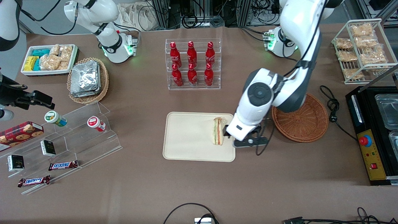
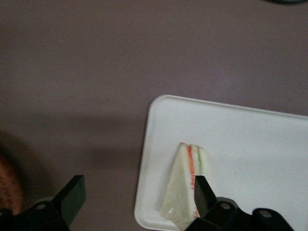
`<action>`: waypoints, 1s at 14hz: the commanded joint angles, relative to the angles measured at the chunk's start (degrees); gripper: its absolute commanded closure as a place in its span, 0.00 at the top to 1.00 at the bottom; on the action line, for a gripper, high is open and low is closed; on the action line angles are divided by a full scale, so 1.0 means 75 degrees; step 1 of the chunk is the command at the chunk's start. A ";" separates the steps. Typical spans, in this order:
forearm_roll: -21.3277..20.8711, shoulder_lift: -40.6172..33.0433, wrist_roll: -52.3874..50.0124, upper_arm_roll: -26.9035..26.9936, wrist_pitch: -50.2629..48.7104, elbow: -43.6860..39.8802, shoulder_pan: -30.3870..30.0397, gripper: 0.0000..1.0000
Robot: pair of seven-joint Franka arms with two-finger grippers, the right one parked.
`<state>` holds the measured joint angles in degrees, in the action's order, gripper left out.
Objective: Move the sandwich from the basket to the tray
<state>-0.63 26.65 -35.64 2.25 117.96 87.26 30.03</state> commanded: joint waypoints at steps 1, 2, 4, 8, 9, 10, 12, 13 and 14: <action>-0.0336 -0.0693 -0.0100 0.0483 -0.0784 0.0096 0.0015 1.00; -0.0454 -0.0857 -0.0041 0.0624 -0.0925 0.0108 -0.0008 1.00; -0.0432 -0.1045 0.0588 0.1092 -0.1253 0.0108 -0.0008 1.00; -0.0338 -0.1315 0.1026 0.1516 -0.1642 0.0131 -0.0124 1.00; -0.0338 -0.1385 0.1026 0.1516 -0.1642 0.0143 -0.0218 1.00; -0.0338 -0.1421 0.1026 0.1516 -0.1642 0.0155 -0.0242 1.00; -0.0407 -0.1514 0.1049 0.1551 -0.1642 0.0143 -0.0324 1.00; -0.0454 -0.1550 0.1049 0.1552 -0.1653 0.0131 -0.0383 1.00; -0.0466 -0.1666 0.1061 0.1552 -0.1653 0.0166 -0.0406 1.00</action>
<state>-3.26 16.71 -28.51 13.90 106.38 87.28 27.41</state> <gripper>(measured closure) 0.000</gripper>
